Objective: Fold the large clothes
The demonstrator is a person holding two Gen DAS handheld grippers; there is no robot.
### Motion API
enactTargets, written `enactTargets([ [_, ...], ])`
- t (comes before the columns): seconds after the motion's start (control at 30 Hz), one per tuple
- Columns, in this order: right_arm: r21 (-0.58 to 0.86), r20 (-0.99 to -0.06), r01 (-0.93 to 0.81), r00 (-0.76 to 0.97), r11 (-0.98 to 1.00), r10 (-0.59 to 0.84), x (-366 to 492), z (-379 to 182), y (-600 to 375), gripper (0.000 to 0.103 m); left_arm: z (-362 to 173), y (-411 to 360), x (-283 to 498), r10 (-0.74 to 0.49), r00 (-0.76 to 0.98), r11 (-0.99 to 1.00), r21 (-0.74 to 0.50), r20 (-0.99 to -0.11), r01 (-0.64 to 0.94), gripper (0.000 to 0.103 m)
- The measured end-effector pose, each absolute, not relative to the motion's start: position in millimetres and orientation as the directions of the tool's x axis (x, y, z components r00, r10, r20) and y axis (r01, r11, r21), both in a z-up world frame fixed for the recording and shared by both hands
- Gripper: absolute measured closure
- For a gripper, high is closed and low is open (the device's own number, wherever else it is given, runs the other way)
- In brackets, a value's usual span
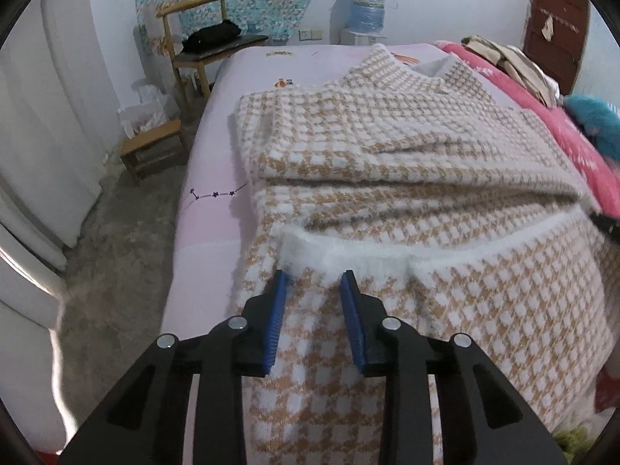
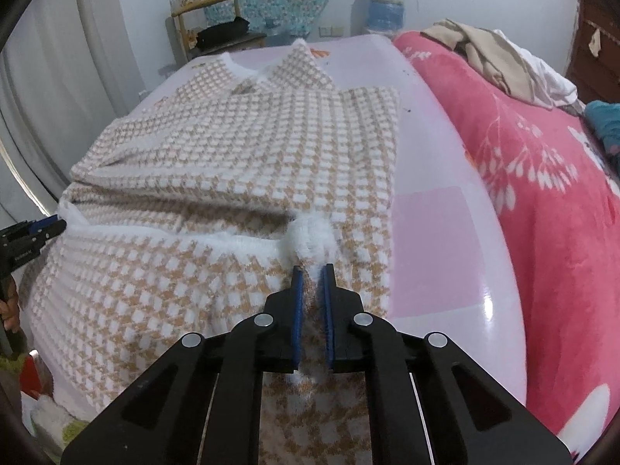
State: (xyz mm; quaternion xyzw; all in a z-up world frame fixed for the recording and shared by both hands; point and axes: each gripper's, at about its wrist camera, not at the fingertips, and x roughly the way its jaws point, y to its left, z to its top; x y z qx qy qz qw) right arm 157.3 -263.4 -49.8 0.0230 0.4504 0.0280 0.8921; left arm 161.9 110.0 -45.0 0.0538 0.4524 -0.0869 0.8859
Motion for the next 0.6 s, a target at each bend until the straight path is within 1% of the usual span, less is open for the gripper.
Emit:
enactTargets([
  [0.1, 0.064, -0.801, -0.031, 0.595, 0.997, 0.07, 158, -54, -263, 0.096, -45, 113, 164, -0.116, 0.578, 0.983, -0.011, -0.808, 0.182, 0.072],
  [0.23, 0.05, -0.794, -0.033, 0.605, 0.998, 0.06, 155, -53, -261, 0.096, -44, 109, 161, -0.097, 0.583, 0.984, 0.009, -0.806, 0.176, 0.072],
  [0.3, 0.057, -0.791, -0.033, 0.609, 0.998, 0.065, 154, -52, -262, 0.096, -39, 110, 160, -0.109, 0.588, 0.985, -0.009, -0.801, 0.17, 0.072],
  [0.33, 0.061, -0.791, -0.034, 0.608, 0.998, 0.069, 153, -53, -263, 0.096, -37, 111, 159, -0.122, 0.594, 0.985, -0.024, -0.795, 0.171, 0.068],
  [0.37, 0.066, -0.79, -0.035, 0.608, 0.997, 0.074, 153, -53, -263, 0.096, -36, 112, 159, -0.133, 0.599, 0.985, -0.036, -0.789, 0.171, 0.062],
  [0.6, 0.071, -0.783, -0.041, 0.617, 0.997, 0.082, 153, -55, -266, 0.096, -46, 110, 175, -0.116, 0.593, 0.986, -0.023, -0.797, 0.163, 0.061],
])
